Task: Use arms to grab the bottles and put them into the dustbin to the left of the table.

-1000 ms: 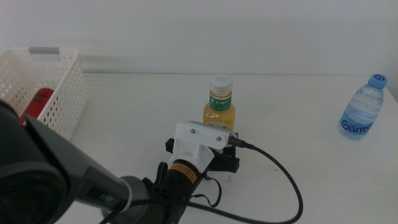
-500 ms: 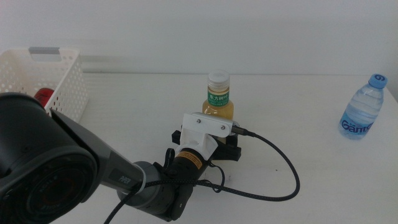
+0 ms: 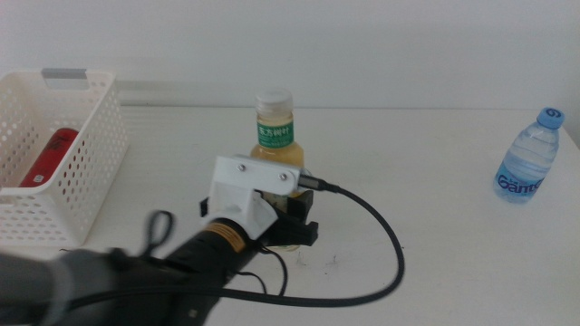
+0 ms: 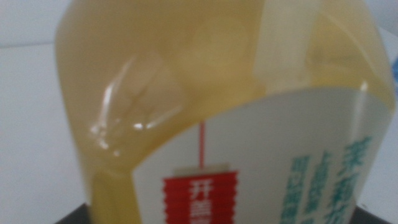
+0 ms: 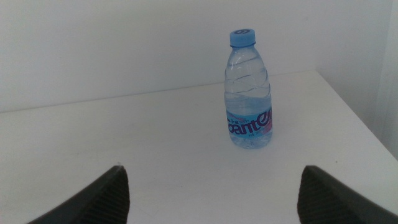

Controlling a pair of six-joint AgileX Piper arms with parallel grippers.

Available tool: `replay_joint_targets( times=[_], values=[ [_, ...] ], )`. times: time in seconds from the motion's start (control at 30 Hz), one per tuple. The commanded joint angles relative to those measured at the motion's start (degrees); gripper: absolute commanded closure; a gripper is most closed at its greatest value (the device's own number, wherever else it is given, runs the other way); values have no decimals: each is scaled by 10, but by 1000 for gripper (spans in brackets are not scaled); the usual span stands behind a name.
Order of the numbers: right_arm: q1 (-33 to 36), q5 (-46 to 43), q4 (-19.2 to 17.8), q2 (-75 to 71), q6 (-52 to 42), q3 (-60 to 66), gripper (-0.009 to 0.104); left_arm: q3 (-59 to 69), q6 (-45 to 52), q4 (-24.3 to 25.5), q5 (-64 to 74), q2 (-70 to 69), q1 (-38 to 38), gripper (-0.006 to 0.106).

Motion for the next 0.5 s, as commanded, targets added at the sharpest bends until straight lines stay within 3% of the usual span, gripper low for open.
replay_joint_targets(
  times=[0.0,0.1,0.27,0.47],
  values=[
    [-3,-5,-2,-3,-4,2,18,8,27,-21,44,-70,-3,102],
    [-3,-5,-2,-3,-4,2,18,7,79,-42,154,-136,8,102],
    [-3,-5,-2,-3,-4,2,18,-23,79,-42,358,-203,64,102],
    [-3,-5,-2,-3,-4,2,18,-121,81,19,634,-204,160,102]
  ],
)
